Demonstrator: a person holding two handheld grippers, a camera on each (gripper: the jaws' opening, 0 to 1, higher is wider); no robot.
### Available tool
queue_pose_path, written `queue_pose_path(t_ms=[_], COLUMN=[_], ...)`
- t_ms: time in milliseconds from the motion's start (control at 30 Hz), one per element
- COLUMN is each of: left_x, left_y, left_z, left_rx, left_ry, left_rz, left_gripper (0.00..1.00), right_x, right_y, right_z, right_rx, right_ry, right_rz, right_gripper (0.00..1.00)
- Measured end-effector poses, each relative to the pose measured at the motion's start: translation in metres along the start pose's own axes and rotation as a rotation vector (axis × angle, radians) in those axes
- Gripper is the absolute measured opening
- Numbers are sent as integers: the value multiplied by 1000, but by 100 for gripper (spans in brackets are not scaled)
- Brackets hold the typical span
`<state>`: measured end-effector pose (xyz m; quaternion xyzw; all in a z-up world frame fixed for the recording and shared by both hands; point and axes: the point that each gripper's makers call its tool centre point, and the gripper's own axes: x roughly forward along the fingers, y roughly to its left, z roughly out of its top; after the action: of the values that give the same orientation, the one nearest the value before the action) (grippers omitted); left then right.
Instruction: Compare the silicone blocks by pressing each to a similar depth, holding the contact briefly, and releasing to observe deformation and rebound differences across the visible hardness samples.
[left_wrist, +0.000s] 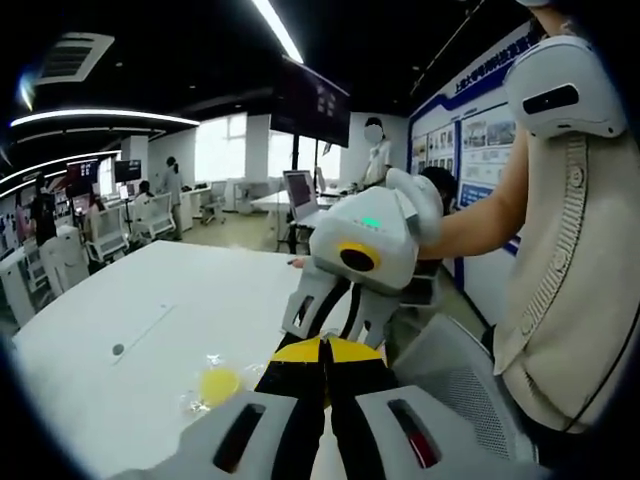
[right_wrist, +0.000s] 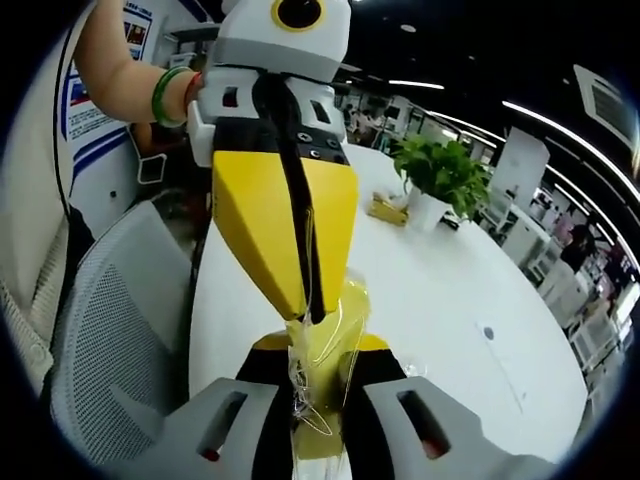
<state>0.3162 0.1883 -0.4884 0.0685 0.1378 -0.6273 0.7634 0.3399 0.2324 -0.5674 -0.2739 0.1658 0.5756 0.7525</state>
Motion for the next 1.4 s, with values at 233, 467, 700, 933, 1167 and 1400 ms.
queue_pose_path(t_ms=[233,467,700,933,1167,1400], left_x=[2,10,17,18,21,20], left_y=[3,3,3,4,3,5], left_z=[-2,-2,-1,-3,-8,-9], left_rx=[-20,-23,-1,4,-42,-52], left_ry=[1,22,27,36,50,50], left_rz=[12,39,64,72,76,98], left_gripper=[0,0,0,0,0,0], right_x=[1,-1,-7,-7,-6,-5], right_y=[-1,-2,-3,-2,9,10], right_z=[-2,-8,-14,-18,-23,-24], right_rx=[3,16,15,28,97,116], right_ry=[-3,-11,1,13,15,11], right_rz=[12,38,55,66,144,157], right_gripper=[7,8,8,9,11,13])
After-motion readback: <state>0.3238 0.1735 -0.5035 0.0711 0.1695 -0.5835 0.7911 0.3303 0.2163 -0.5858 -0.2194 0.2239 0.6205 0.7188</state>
